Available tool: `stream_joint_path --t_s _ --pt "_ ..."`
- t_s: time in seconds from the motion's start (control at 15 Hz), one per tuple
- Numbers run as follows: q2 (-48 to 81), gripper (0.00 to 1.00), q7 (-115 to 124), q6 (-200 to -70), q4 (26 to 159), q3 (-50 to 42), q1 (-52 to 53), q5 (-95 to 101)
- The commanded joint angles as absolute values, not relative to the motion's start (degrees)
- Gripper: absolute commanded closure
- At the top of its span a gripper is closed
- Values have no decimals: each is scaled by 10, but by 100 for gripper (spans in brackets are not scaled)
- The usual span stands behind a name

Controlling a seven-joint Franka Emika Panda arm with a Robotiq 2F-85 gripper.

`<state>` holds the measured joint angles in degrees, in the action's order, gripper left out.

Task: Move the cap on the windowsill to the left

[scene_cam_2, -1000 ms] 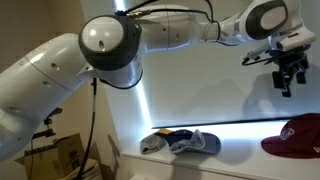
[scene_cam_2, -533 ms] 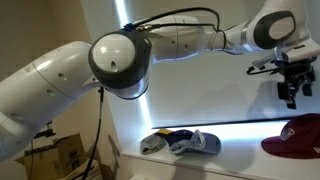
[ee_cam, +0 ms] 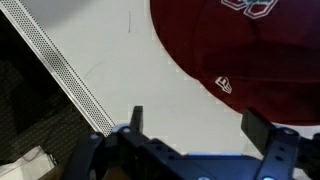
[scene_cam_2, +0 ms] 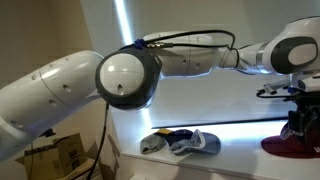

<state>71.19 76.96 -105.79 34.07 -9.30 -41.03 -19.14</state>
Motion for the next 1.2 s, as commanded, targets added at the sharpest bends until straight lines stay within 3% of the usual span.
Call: stream_joint_path --t_s 0.0,1.13 --pt "708 0 759 -1055 339 -90 -406 -191" --pt "706 0 297 -977 329 -128 -377 -28"
